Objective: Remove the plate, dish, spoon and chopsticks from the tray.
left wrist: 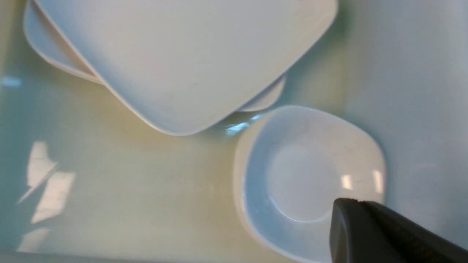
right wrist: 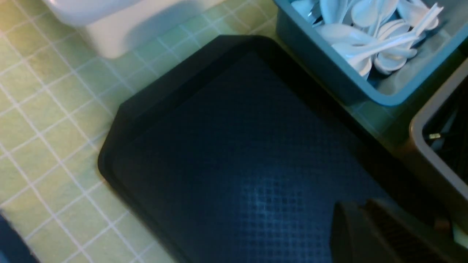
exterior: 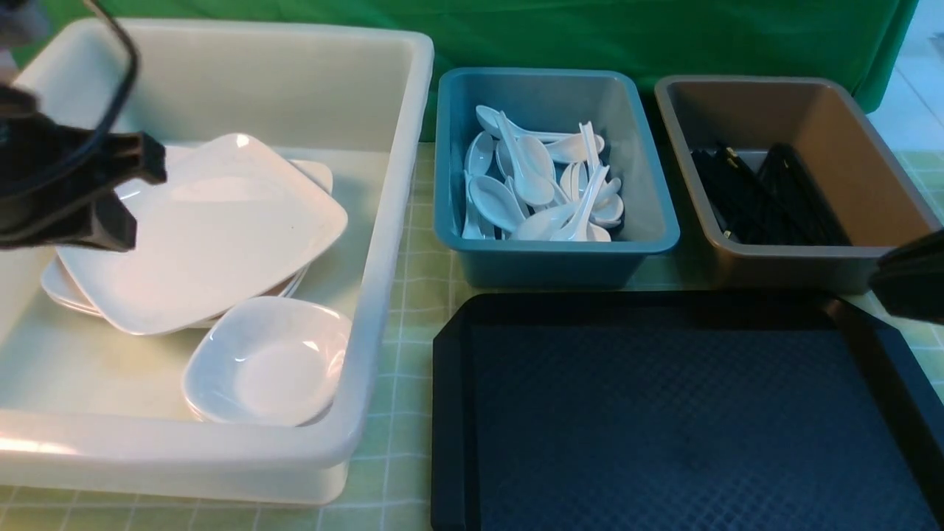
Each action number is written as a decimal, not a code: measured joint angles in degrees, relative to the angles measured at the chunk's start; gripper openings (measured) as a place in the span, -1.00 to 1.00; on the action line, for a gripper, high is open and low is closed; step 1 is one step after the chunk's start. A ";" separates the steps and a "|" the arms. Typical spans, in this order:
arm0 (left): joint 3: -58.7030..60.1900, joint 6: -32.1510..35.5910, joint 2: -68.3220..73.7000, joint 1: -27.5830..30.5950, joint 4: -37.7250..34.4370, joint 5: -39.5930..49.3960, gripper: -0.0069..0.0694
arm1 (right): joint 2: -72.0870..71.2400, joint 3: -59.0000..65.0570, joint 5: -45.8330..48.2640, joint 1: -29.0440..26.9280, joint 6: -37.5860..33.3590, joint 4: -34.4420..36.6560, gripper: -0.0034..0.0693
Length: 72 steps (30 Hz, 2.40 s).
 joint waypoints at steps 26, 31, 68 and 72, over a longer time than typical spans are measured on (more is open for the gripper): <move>-12.04 5.33 32.77 12.20 -11.33 3.18 -0.79 | 0.04 6.75 -6.98 0.00 0.00 -0.38 -0.77; -12.04 3.95 35.13 11.81 -9.03 0.57 -0.76 | 0.04 6.95 -7.19 0.00 0.78 -0.38 -0.77; -17.09 -13.92 39.58 15.82 2.99 -5.13 -0.54 | 0.04 6.95 -7.75 0.00 2.13 -0.38 -0.70; -17.09 -15.78 39.63 15.94 2.65 -4.49 -0.36 | 0.04 6.95 -7.97 0.00 2.55 -0.38 -0.70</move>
